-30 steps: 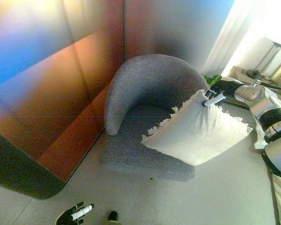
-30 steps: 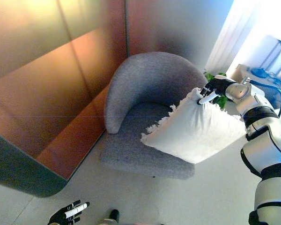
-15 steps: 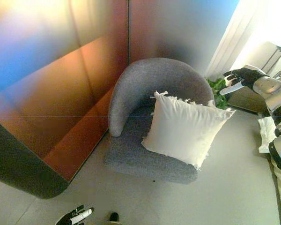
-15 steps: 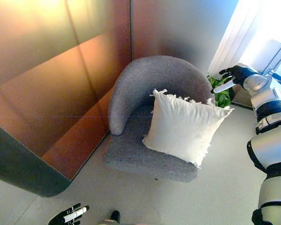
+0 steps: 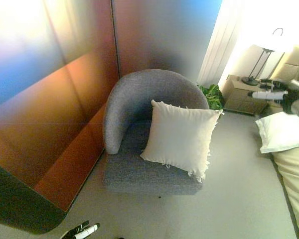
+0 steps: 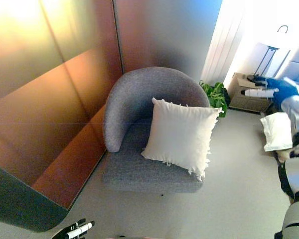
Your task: Pick up the pillow and put it on the sofa.
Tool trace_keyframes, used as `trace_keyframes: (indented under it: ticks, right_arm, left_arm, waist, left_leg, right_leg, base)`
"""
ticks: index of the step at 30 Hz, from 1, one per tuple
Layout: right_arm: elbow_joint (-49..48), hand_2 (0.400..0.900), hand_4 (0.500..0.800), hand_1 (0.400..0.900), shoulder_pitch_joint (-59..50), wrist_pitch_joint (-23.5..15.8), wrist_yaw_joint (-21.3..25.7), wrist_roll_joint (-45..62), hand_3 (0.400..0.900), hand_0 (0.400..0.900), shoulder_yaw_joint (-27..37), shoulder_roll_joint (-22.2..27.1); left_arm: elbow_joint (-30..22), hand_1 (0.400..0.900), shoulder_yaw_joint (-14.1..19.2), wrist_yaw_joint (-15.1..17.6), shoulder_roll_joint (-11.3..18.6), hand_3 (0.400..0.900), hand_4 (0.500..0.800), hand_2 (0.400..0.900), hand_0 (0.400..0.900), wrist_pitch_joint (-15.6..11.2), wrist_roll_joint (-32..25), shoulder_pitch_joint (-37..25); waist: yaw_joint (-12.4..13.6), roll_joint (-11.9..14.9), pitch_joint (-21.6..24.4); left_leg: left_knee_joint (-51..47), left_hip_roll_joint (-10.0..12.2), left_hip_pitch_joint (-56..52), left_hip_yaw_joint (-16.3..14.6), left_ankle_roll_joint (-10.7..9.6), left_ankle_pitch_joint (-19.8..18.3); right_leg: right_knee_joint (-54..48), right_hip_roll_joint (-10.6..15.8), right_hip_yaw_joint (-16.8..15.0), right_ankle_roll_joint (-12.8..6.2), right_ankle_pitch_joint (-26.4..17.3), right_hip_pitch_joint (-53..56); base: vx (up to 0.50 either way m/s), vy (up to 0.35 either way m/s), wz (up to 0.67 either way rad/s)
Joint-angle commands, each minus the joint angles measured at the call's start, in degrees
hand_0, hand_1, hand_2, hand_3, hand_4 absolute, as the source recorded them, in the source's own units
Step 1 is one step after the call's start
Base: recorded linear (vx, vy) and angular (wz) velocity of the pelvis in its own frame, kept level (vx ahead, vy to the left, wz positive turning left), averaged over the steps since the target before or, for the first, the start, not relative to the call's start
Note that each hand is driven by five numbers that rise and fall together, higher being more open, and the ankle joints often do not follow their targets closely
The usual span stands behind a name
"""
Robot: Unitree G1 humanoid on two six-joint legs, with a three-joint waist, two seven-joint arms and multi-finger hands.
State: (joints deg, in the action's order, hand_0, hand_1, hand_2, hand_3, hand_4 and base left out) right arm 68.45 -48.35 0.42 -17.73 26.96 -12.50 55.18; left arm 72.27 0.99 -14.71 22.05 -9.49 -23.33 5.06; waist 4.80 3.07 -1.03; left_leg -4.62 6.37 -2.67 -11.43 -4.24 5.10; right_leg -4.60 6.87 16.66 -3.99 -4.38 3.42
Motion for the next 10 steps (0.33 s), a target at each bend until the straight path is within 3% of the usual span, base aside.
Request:
trace_keyframes:
  ticks: [1, 3, 4, 5, 10]
  right_arm:
    - [-5.3, 0.900, 0.800, 0.900, 7.2, -6.8, 6.0, 6.8, 0.900, 0.900, 9.3, 1.0]
    - [-8.7, 0.900, 0.800, 0.900, 15.1, -8.9, 7.3, 6.4, 0.900, 0.900, 14.2, -2.9]
    - [-12.3, 0.900, 0.800, 0.900, 21.3, -12.2, 9.8, 5.5, 0.900, 0.900, 16.2, -7.2]
    - [-14.6, 0.900, 0.800, 0.900, 24.9, -13.1, 10.1, 5.4, 0.900, 0.900, 17.5, -9.8]
    - [-18.4, 0.900, 0.800, 0.900, 35.0, -17.9, 9.7, 1.4, 0.900, 0.900, 20.2, -16.2]
  left_arm:
    - [2.9, 0.900, 0.6, 0.3, 0.5, 0.900, 0.800, 0.900, 0.900, -4.6, -1.1, -3.4]
    - [3.1, 0.900, 0.8, 1.0, 0.3, 0.900, 0.800, 0.900, 0.900, -4.7, -1.3, -3.7]
    - [3.1, 0.900, 1.3, 1.7, -0.2, 0.900, 0.800, 0.900, 0.900, -4.9, -1.6, -4.1]
    - [2.8, 0.900, 1.2, 2.2, -0.4, 0.900, 0.800, 0.900, 0.900, -5.0, -2.2, -4.1]
    - [-0.2, 0.900, 1.9, 3.1, -0.7, 0.900, 0.800, 0.900, 0.900, -4.7, -3.5, -4.0]
  waist:
    - [-2.3, -0.3, 0.1]
    - [-3.0, -0.3, -0.1]
    - [-4.0, -0.8, -0.5]
    - [-4.5, -0.9, -0.6]
    - [-5.3, -1.5, -0.7]
  left_leg:
    - [0.2, 2.9, -1.1, -2.2, -2.0, -3.9]
    - [0.1, 3.0, -1.2, -2.4, -2.0, -4.1]
    - [0.0, 3.2, -1.3, -2.6, -2.0, -4.2]
    - [0.1, 3.2, -1.4, -2.8, -2.0, -4.2]
    - [0.1, 3.1, -2.1, -3.4, -1.8, -4.7]
  right_leg:
    - [3.0, 4.0, 0.7, -4.56, 3.5, 0.1]
    - [2.9, 3.9, 0.4, -4.52, 3.5, 0.2]
    - [2.6, 3.9, -0.1, -4.55, 3.4, 0.1]
    - [2.6, 3.9, -0.3, -4.56, 3.4, 0.1]
    - [2.2, 4.1, -0.5, -4.77, 3.3, 0.4]
  base:
    - [-0.08, 0.010, -0.17]
    - [-0.07, 0.001, -0.18]
    - [-0.07, 0.007, -0.27]
    - [-0.07, 0.014, -0.28]
    - [-0.03, 0.003, -0.18]
